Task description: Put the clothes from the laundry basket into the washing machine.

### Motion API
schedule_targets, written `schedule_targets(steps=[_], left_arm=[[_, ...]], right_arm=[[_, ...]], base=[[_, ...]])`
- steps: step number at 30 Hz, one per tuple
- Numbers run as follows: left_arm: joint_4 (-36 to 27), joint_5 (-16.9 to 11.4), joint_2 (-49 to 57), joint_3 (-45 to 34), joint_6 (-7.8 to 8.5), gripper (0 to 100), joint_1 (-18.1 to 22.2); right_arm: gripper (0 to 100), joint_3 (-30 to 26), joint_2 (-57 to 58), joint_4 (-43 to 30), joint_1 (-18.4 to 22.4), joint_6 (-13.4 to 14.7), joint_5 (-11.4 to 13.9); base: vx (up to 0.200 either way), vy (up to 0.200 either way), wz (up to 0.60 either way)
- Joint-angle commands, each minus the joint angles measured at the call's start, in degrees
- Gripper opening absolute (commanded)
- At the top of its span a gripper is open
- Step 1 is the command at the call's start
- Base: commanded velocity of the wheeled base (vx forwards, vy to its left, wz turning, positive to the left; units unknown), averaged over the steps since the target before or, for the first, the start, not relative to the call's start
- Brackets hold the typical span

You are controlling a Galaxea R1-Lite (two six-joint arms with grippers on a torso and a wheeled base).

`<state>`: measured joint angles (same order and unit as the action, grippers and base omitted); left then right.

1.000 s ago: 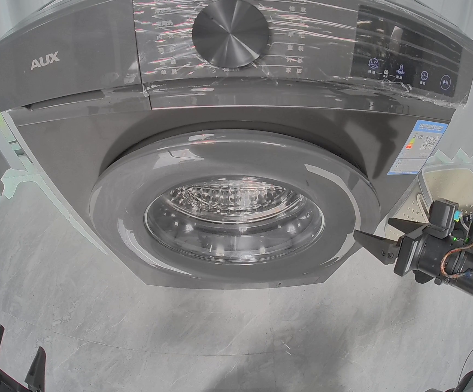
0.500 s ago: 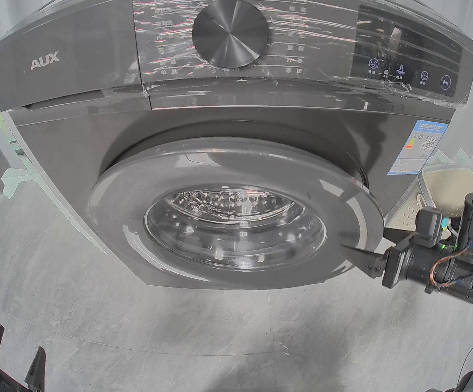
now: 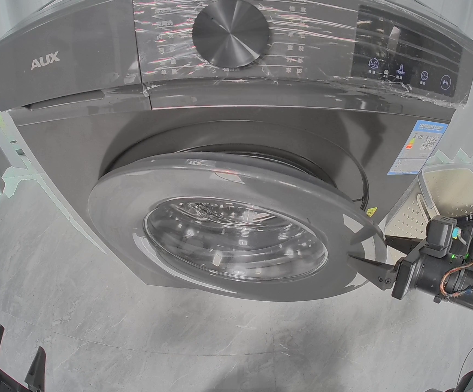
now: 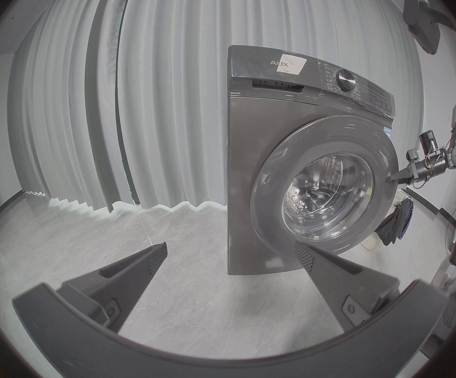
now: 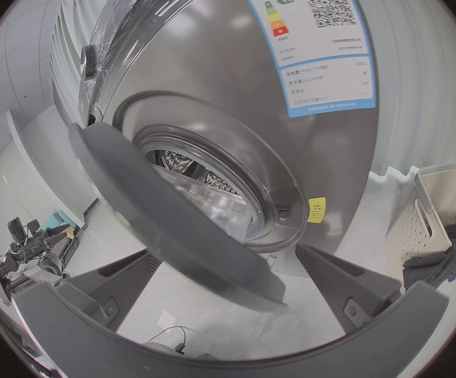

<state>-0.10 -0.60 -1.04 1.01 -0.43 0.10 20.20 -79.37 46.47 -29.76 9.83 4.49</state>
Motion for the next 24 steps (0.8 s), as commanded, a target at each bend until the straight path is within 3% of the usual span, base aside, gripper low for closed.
schedule_targets(steps=[1, 6, 14, 24], left_arm=[[0.01, -0.02, 1.04, -0.84, -0.01, 100, -0.01], [0.01, -0.02, 1.04, -0.92, -0.01, 100, -0.01], [0.01, -0.02, 1.04, -0.92, -0.01, 100, -0.01], [0.01, -0.02, 1.04, -0.92, 0.08, 100, -0.01]], right_arm=[[100, 0.19, -1.05, 0.11, -0.48, -0.07, 0.26], [100, -1.13, -1.57, 0.81, -2.23, 0.28, 0.44], [100, -6.31, 1.68, 0.81, -4.08, 0.11, 2.19], [100, -2.53, -1.22, 0.99, -4.08, 0.19, 2.02]], base=[[-0.200, 0.000, 0.00], [-0.200, 0.000, 0.00], [0.000, 0.000, 0.00], [0.000, 0.000, 0.00]])
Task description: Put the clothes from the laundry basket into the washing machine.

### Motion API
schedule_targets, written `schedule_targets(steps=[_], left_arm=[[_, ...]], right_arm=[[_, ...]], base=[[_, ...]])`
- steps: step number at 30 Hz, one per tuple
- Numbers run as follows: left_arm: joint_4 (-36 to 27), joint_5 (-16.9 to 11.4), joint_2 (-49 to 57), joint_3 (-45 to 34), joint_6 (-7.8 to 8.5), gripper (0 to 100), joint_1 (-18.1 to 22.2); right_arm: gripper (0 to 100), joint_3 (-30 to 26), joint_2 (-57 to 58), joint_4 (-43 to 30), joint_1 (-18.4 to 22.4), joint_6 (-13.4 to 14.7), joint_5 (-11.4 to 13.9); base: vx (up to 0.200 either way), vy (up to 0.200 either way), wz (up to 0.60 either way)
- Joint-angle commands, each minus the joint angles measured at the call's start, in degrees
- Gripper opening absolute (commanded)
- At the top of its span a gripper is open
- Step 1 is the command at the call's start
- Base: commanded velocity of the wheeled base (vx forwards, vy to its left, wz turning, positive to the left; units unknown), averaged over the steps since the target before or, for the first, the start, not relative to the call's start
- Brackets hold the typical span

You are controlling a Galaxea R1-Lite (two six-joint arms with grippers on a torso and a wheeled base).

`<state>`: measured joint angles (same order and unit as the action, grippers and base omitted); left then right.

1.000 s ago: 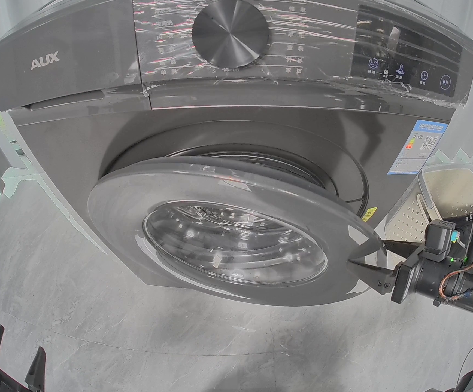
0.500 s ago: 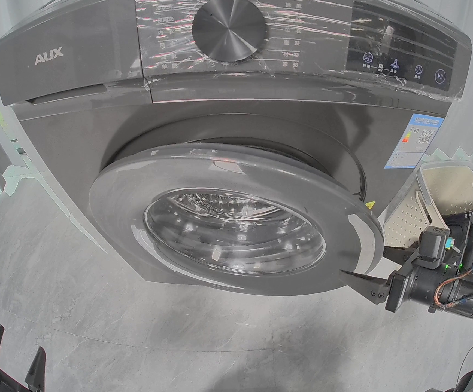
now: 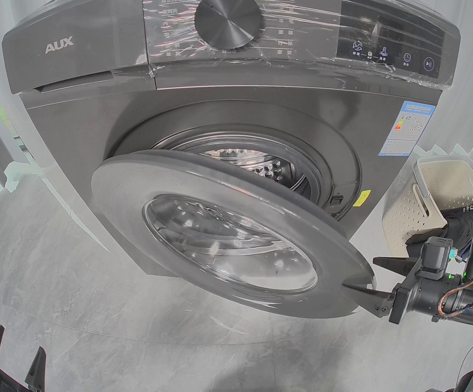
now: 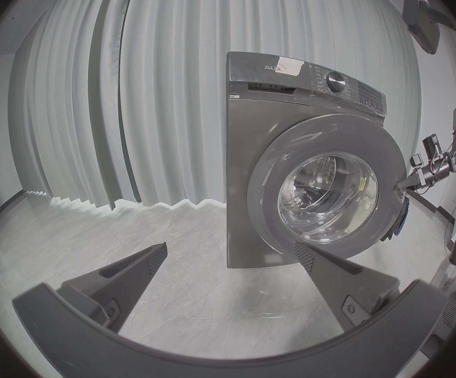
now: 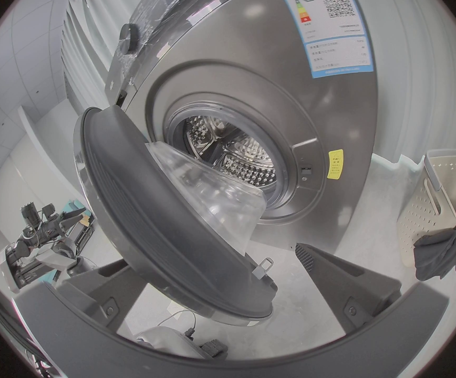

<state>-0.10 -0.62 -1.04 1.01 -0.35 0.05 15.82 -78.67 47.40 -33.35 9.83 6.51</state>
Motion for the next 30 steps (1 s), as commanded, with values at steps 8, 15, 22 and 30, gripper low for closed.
schedule_targets(steps=[8, 15, 22, 30], left_arm=[[0.01, 0.01, 1.04, -0.92, 0.00, 100, 0.04], [0.01, 0.01, 1.04, -0.92, 0.00, 100, 0.04], [0.01, 0.01, 1.04, -0.92, 0.00, 100, 0.04], [0.01, 0.01, 1.04, -0.92, 0.00, 100, 0.04]], right_arm=[[100, 1.14, -5.36, 2.44, -4.26, 1.16, 0.17], [100, -1.41, -3.95, 2.44, -4.70, 1.07, 0.17], [100, -0.79, -2.28, 2.79, -4.53, 1.25, 0.96], [100, 1.49, -7.64, 5.25, -5.58, 1.69, 0.79]], base=[[-0.075, 0.000, 0.00], [0.000, 0.000, 0.00], [-0.029, 0.000, 0.00], [-0.125, 0.000, 0.00]])
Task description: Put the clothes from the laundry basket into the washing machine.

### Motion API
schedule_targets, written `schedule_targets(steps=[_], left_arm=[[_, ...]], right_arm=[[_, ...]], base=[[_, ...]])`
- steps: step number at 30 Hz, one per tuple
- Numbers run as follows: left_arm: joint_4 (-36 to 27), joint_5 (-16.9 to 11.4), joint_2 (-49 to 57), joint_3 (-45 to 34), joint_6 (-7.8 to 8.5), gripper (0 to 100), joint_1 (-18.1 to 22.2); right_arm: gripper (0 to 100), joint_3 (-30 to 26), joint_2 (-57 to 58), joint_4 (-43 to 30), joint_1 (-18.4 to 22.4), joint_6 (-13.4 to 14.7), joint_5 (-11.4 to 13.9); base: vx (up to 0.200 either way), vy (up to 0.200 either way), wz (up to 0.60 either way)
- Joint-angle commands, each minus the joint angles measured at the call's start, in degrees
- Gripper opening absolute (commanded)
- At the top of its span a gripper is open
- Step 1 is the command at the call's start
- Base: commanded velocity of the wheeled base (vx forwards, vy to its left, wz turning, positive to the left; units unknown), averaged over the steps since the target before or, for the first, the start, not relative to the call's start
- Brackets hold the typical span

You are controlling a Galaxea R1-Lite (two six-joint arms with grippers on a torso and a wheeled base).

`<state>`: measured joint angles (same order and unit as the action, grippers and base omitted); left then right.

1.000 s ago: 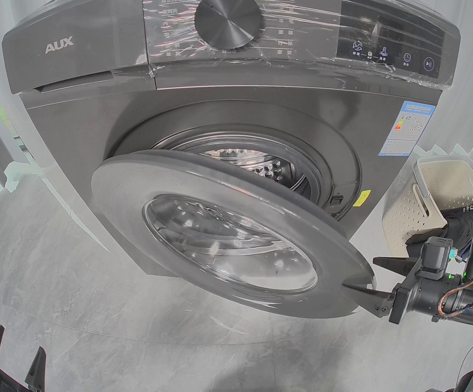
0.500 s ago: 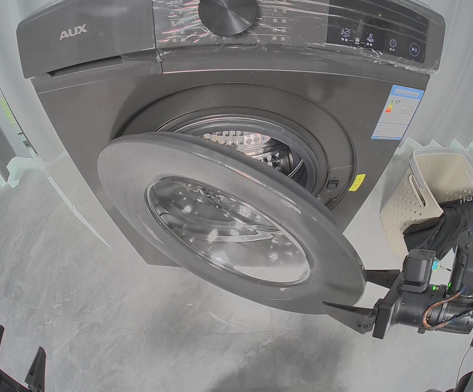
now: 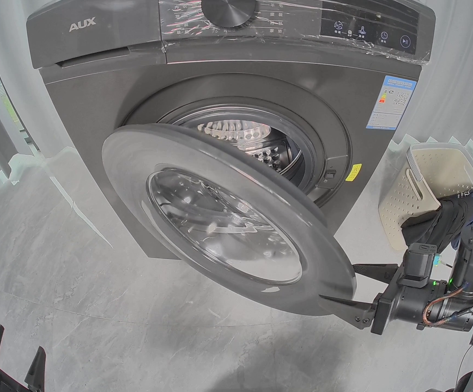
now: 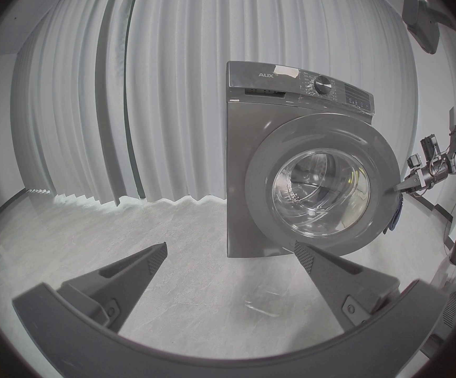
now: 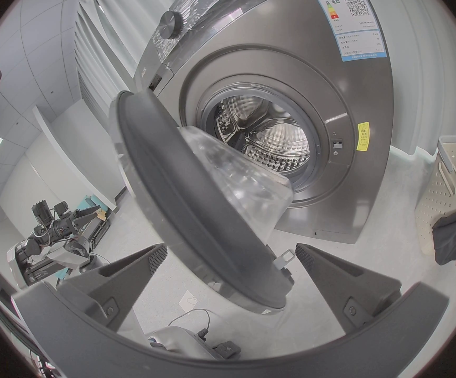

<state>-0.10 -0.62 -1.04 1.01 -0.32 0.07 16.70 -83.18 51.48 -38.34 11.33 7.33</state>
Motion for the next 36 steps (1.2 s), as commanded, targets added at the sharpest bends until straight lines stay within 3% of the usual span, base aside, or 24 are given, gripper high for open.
schedule_targets(steps=[1, 10, 19, 22, 29, 33, 36], left_arm=[[0.01, 0.01, 1.04, -0.92, -0.03, 100, 0.01], [0.01, -0.08, 1.04, -0.92, -0.03, 100, 0.01], [0.01, -0.08, 1.04, -0.84, -0.03, 100, 0.01], [-0.08, -0.08, 1.04, -0.92, -0.03, 100, 0.01], [0.01, 0.01, 1.04, -0.92, -0.03, 100, 0.01], [0.01, -0.08, 1.04, -0.92, -0.03, 100, 0.01], [0.01, 0.01, 1.04, -0.92, -0.03, 100, 0.01]], right_arm=[[100, 0.44, -3.48, 1.61, -0.77, 0.19, 0.06], [100, -2.02, -3.13, 3.54, -4.38, 1.95, 0.14], [100, -10.64, 3.72, 4.59, -3.32, 0.80, -0.12], [100, -11.78, 5.39, 3.80, -0.42, 0.72, -0.21], [100, -6.33, 3.99, 3.89, 10.39, 0.89, 2.87], [100, -1.67, -0.85, 4.24, 11.62, 1.07, 2.43], [100, 0.09, -5.15, 4.77, 10.83, 1.07, 0.50]], base=[[0.000, 0.000, 0.00], [0.000, 0.000, 0.00], [0.000, 0.000, 0.00], [0.000, 0.000, 0.00], [0.000, 0.000, 0.00], [0.000, 0.000, 0.00], [0.000, 0.000, 0.00]])
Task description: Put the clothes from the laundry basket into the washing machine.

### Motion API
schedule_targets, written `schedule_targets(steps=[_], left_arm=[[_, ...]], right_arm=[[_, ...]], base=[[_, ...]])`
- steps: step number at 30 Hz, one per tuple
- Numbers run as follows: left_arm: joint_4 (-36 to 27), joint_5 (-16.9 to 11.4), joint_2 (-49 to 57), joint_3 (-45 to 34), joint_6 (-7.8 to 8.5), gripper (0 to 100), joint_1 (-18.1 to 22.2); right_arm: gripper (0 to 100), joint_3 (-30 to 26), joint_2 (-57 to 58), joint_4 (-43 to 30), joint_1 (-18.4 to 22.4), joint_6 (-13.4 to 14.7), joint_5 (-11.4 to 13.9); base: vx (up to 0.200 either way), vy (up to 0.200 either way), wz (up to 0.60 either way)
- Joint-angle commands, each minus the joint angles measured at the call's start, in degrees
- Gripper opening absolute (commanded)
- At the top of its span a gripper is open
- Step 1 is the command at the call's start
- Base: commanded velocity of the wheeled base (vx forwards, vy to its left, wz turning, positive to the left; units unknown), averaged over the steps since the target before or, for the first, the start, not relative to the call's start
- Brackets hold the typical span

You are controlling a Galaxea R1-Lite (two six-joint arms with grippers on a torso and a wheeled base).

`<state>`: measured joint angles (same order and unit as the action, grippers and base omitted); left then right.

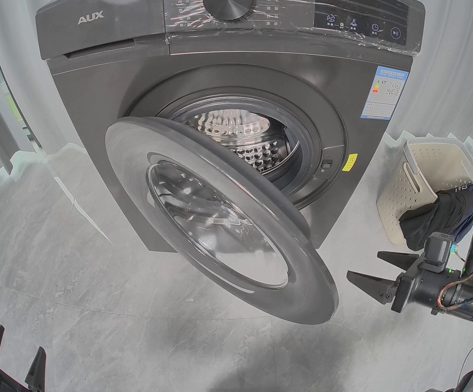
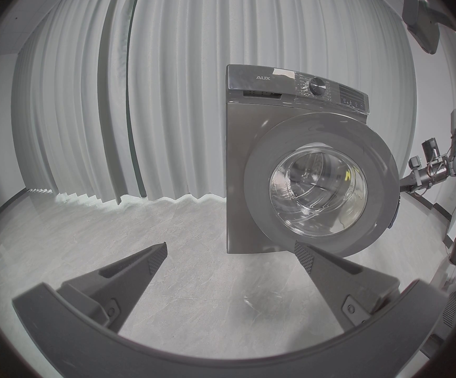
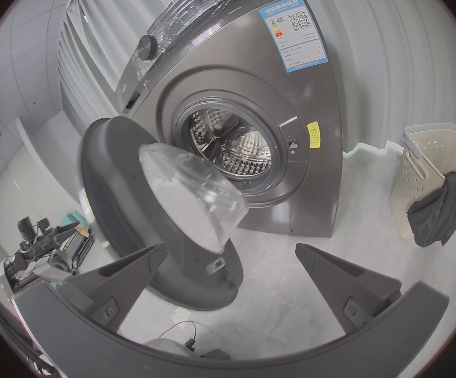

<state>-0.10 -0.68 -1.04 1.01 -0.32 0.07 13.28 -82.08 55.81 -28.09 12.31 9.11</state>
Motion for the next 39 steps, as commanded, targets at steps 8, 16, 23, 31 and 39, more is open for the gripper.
schedule_targets(steps=[8, 16, 23, 31, 39], left_arm=[[0.01, -0.02, 1.04, -0.92, -0.03, 100, 0.01], [0.01, -0.02, 1.04, -0.92, -0.03, 100, 0.01], [0.01, 0.07, 1.04, -0.92, -0.03, 100, 0.01], [0.01, -0.02, 1.04, -0.92, -0.03, 100, 0.01], [-0.08, -0.02, 1.04, -0.84, -0.03, 100, 0.01]], right_arm=[[100, 3.42, -11.00, 0.62, -5.49, 0.34, -3.31], [100, 1.23, -10.03, 0.62, -11.20, 0.78, -4.18], [100, 6.94, -13.72, 0.62, -8.04, 2.19, -8.67], [100, 16.87, -23.48, 0.62, -5.22, 5.88, -10.86], [100, 17.57, -28.49, 4.75, -8.12, 5.44, -11.22]], base=[[0.000, 0.000, 0.00], [0.000, 0.000, 0.00], [0.000, 0.000, 0.00], [0.000, 0.000, 0.00], [0.000, 0.000, 0.00]])
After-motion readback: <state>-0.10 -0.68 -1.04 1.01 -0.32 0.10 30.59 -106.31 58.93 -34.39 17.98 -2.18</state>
